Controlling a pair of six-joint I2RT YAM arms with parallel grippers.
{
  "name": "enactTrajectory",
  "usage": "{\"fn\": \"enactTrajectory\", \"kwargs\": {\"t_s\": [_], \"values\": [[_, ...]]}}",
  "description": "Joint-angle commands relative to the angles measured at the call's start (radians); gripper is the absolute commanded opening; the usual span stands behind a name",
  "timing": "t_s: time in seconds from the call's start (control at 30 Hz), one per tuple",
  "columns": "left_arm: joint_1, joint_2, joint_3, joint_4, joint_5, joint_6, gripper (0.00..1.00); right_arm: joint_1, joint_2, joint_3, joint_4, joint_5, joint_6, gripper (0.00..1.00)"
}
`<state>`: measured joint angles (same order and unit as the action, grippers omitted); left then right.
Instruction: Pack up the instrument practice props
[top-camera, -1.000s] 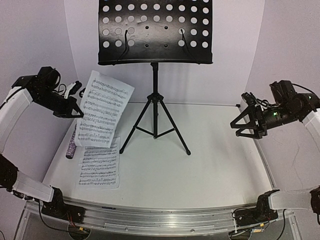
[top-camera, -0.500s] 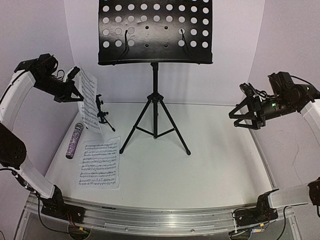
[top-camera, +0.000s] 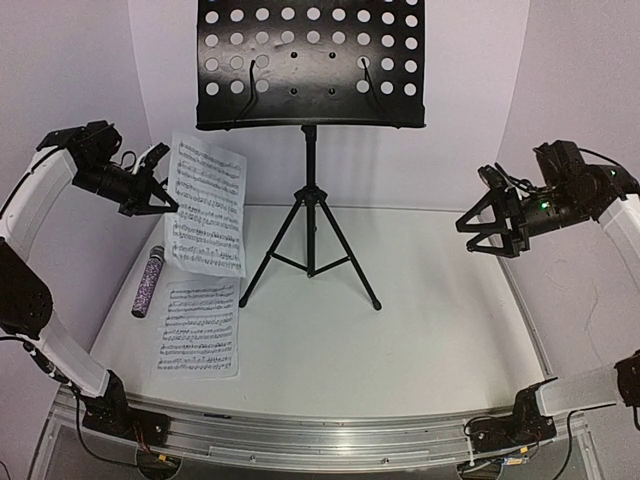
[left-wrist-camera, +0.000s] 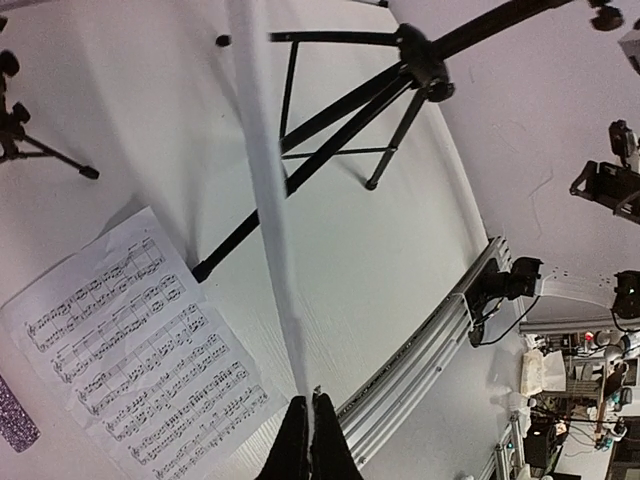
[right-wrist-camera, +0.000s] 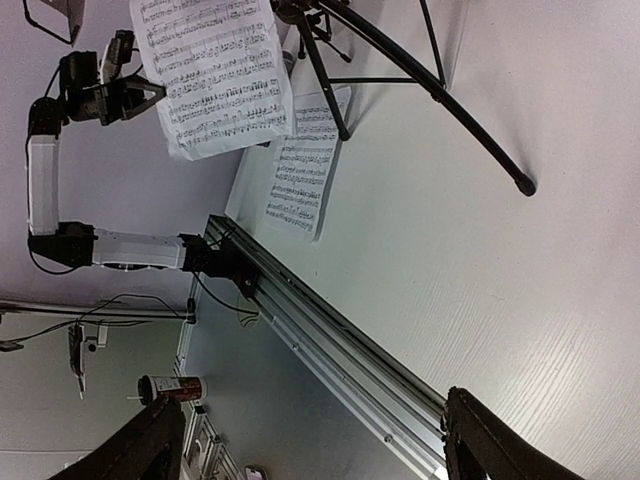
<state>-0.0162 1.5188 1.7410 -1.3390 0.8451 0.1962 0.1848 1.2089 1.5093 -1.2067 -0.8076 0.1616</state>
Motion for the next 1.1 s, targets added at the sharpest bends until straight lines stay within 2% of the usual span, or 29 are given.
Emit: {"fn": "enactTrajectory", "kwargs": {"t_s": [0.0,0.2,0.37,0.47,0.53,0.77,0.9,1.07], "values": [[0.002,0.079,-0.113,0.012,-0.113,-0.018,0.00,0.001,0.009,0.010,-0.006,-0.016,-0.012,0.85],[0.002,0.163,-0.225,0.053,-0.177,0.052,0.00,0.002,-0.015,-0.005,-0.013,-0.008,-0.015,0.85],[0.011,0.228,-0.274,0.077,-0.294,0.085,0.00,0.002,-0.032,-0.023,-0.015,0.004,-0.005,0.85],[0.011,0.295,-0.306,-0.004,-0.368,0.160,0.00,0.001,-0.033,-0.017,-0.025,0.009,-0.001,0.85],[0.012,0.324,-0.357,-0.076,-0.357,0.198,0.00,0.002,-0.034,-0.010,-0.032,0.016,-0.001,0.85],[0.025,0.238,-0.509,-0.025,-0.380,0.202,0.00,0.001,-0.016,0.004,-0.040,0.027,0.006,0.85],[0.110,0.224,-0.517,0.020,-0.409,0.176,0.00,0.002,-0.005,0.020,-0.043,0.028,0.003,0.85],[0.149,0.245,-0.510,0.006,-0.379,0.197,0.00,0.001,-0.005,0.026,-0.047,0.031,0.003,0.85]]}}
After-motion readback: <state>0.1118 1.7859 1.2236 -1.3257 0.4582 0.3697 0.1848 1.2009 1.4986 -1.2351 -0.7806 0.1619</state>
